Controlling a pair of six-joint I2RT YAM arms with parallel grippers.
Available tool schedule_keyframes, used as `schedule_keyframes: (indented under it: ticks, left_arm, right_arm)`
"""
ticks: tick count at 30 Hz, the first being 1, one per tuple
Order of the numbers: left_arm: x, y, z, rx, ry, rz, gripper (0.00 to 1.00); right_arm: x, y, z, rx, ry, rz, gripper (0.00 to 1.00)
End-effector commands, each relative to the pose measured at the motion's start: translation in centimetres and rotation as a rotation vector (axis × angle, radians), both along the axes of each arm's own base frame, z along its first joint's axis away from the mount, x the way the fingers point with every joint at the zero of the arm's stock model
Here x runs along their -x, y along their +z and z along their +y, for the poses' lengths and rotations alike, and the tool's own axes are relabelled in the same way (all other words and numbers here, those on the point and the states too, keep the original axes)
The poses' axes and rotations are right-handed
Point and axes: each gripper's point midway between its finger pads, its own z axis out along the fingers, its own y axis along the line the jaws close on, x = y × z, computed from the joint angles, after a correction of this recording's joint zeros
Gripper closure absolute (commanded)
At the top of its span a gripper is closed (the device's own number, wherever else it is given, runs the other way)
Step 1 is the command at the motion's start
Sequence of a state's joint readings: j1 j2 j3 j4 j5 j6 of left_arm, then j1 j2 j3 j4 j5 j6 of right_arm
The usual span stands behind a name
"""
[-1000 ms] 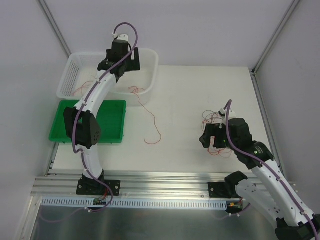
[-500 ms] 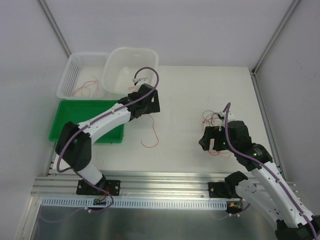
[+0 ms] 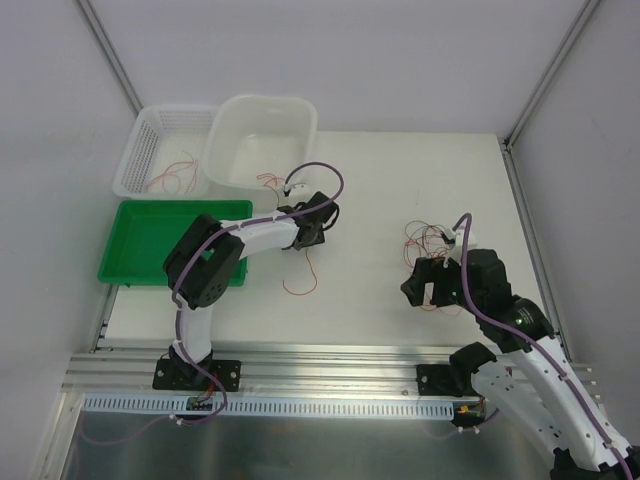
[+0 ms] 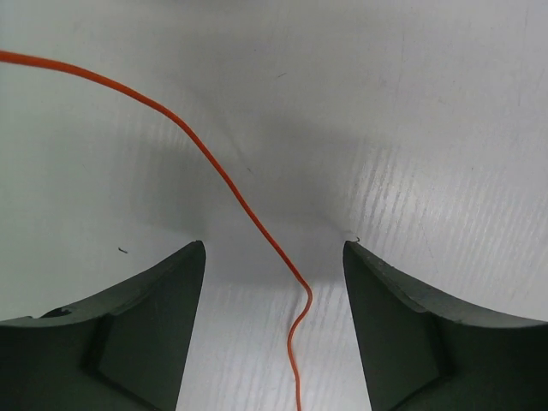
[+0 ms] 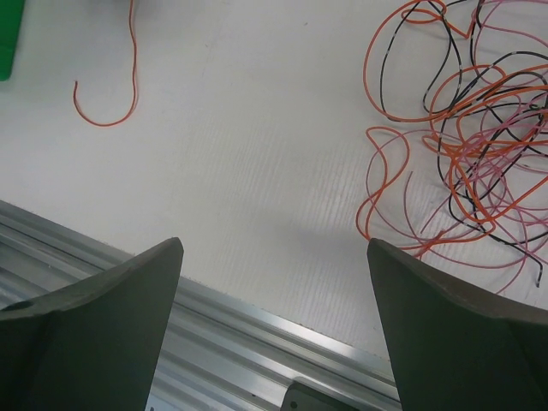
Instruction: Untangle the cables
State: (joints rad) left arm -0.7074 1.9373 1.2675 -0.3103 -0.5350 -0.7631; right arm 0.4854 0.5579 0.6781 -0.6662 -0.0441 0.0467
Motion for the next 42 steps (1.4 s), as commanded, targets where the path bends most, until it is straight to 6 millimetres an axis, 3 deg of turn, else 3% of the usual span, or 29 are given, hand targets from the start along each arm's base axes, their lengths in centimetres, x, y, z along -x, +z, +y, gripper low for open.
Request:
schedule_keyframes:
  ticks: [1,2,3,6,7,10,14,18,20,21,23,24,26,27,29,30,31,32,33,34,35,36,37,38,40,42]
  left_arm:
    - [-1.1,0.3,-0.6,0.029,0.055,-0.042,0.39]
    - [-0.9,0.1,-0.6,0.030,0.061,-0.038,0.44]
    - [-0.8,0.2,-0.5,0.032,0.062,-0.039,0.58]
    - [-0.4,0.5,-0.2,0.024,0.050,-0.039,0.79]
    - [-0.3,0.7,0.0,0.018,0.040,-0.038,0.90]
    - [0.2,3.4,0.0,0.043,-0.006,-0.064,1.00]
    - [0.8,8.5,-0.6,0.090,-0.125,-0.101,1.00]
    - [0.7,16.2,-1.6,0.147,-0.236,-0.169,1.00]
    - [0.8,18.9,-1.3,0.120,-0.302,-0.189,1.00]
    - [0.2,21.8,-1.7,0.141,-0.322,-0.240,1.00]
    - [-0.3,24.5,-1.2,0.119,-0.364,-0.279,1.00]
    - [-1.3,27.4,-0.8,0.142,-0.364,-0.339,1.00]
    - [-2.4,29.8,-0.2,0.140,-0.387,-0.387,1.00]
    - [-3.6,32.2,0.7,0.169,-0.378,-0.435,1.00]
    - [-5.6,33.0,1.8,0.156,-0.356,-0.456,1.00]
    - [-6.5,35.0,2.3,0.162,-0.342,-0.503,1.00]
    - [-7.9,35.3,3.8,0.144,-0.322,-0.512,1.00]
    - [-9.7,34.1,3.8,0.131,-0.318,-0.493,1.00]
    - [-10.7,35.8,4.1,0.138,-0.313,-0.534,1.00]
    - [-12.0,35.9,4.4,0.134,-0.312,-0.544,1.00]
    - [-14.3,33.6,4.8,0.128,-0.305,-0.507,1.00]
    - [-15.4,34.7,5.1,0.132,-0.297,-0.541,1.00]
    - [-16.5,34.2,5.3,0.116,-0.299,-0.540,1.00]
    - [-18.4,32.3,5.8,0.094,-0.285,-0.525,1.00]
    - [-20.0,31.6,6.3,0.057,-0.287,-0.540,0.91]
    - [-21.2,30.4,6.8,0.041,-0.280,-0.538,0.73]
  right_arm:
    - [0.5,-0.1,-0.3,0.025,0.022,-0.008,0.06]
    - [0.5,0.1,-0.3,0.023,0.025,-0.016,0.06]
    - [0.5,0.1,-0.3,0.022,0.024,-0.015,0.06]
    - [0.5,0.2,-0.3,0.018,0.025,-0.018,0.06]
    - [0.5,0.2,-0.3,0.018,0.025,-0.020,0.06]
    - [0.4,0.3,-0.1,0.014,0.027,-0.023,0.06]
    - [0.2,0.4,-0.1,0.010,0.021,-0.029,0.06]
    - [0.2,0.4,-0.1,0.011,0.023,-0.023,0.06]
    - [0.2,0.4,-0.1,0.011,0.021,-0.022,0.06]
    - [0.2,0.4,-0.1,0.010,0.020,-0.022,0.06]
    - [0.2,0.5,-0.2,0.010,0.013,-0.027,0.06]
    - [0.2,0.5,-0.3,0.011,0.012,-0.029,0.06]
    - [0.2,0.4,-0.3,0.015,0.008,-0.028,0.06]
    - [0.2,0.4,-0.3,0.016,0.007,-0.027,0.06]
    - [0.2,0.2,-0.4,0.019,0.008,-0.023,0.06]
    - [0.2,0.1,-0.4,0.019,0.005,-0.020,0.06]
    - [0.2,0.0,-0.4,0.020,0.006,-0.018,0.06]
    - [0.2,0.0,-0.4,0.020,0.005,-0.018,0.06]
    - [0.2,0.0,-0.4,0.020,0.005,-0.018,0.06]
    - [0.2,0.1,-0.4,0.019,0.006,-0.019,0.06]
    - [0.1,0.2,-0.4,0.020,0.004,-0.022,0.06]
    - [0.2,0.1,-0.3,0.020,0.009,-0.019,0.06]
    - [0.2,0.2,-0.4,0.021,0.005,-0.021,0.06]
    - [0.3,0.1,-0.5,0.026,0.004,-0.016,0.06]
    - [0.3,0.2,-0.6,0.026,0.001,-0.020,0.06]
    - [0.4,0.1,-0.7,0.028,-0.006,-0.017,0.06]
